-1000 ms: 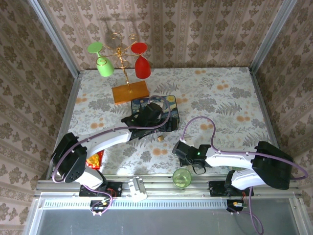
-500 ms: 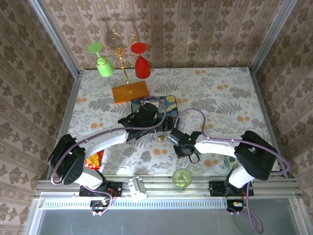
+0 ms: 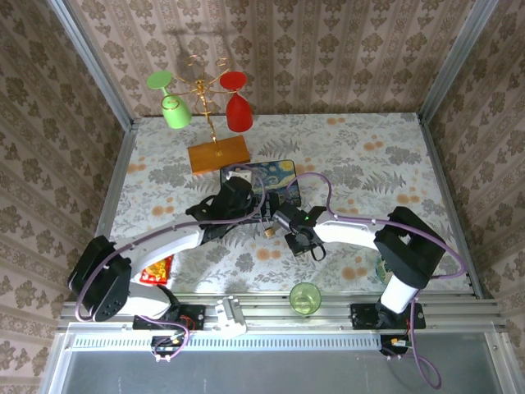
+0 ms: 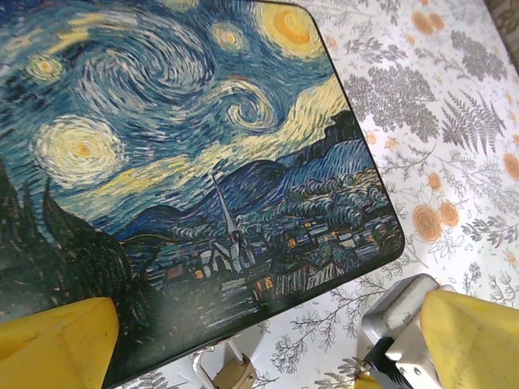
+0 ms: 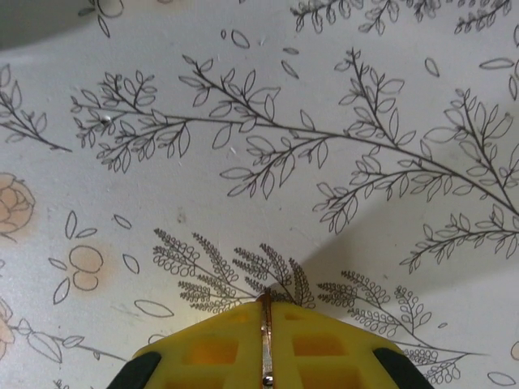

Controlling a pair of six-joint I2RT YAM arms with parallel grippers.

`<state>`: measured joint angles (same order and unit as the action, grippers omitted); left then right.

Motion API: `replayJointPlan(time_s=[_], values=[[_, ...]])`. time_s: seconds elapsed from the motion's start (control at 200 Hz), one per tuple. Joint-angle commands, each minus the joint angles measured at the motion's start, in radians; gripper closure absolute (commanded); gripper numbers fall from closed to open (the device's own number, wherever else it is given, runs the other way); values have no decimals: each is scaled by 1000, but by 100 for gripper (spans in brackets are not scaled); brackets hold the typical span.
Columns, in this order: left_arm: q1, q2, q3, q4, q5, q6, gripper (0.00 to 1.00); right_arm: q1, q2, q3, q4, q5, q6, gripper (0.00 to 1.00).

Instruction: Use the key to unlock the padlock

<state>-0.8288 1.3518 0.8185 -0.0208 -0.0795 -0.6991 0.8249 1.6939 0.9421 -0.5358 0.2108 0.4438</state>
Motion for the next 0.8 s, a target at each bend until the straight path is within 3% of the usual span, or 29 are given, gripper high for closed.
replayJointPlan(time_s=[0.0,0.3,0.49,0.795], values=[[-13,-48,-38,40,3,48,3,-31,35,18,144,92,-18,89],[2,-137,-148,120,13,98,3,-40,60,79,83,85,-20,88],[21,-201,-203,131,40,104,2,-35,112,150,28,94,-4,82],[62,-285,-257,131,52,118,1,-29,14,126,-27,107,50,70]])
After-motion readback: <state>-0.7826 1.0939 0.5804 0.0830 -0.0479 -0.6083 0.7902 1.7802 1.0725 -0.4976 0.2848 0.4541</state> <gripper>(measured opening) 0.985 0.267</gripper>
